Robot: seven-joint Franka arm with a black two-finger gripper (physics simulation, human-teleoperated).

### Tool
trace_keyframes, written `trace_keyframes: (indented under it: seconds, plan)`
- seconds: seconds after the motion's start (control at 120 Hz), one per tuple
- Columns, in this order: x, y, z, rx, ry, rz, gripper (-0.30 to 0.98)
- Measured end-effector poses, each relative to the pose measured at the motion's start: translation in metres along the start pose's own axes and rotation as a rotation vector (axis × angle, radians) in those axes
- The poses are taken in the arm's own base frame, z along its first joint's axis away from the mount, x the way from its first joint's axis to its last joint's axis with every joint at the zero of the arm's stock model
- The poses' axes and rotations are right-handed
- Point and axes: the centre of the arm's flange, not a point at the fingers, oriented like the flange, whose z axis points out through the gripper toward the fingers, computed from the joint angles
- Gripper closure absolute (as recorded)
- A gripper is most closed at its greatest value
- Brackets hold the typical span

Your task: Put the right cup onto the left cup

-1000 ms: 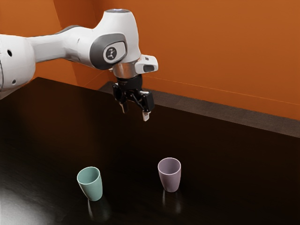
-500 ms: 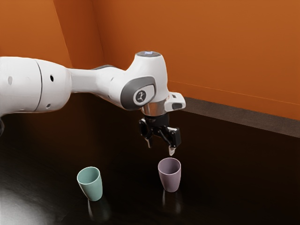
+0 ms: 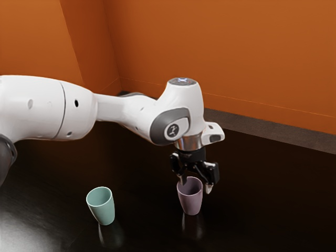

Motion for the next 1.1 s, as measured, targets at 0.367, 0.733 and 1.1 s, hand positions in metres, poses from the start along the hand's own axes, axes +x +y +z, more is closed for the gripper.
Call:
trace_keyframes:
  seconds: [0.367,0.733,1.1]
  plan:
    - [0.021,0.006,0.029,0.025,0.009,-0.046,0.09]
    - [0.03,0.006,0.043,0.034,-0.001,-0.079,0.31]
    - [0.03,0.004,0.042,0.035,-0.005,-0.097,0.71]
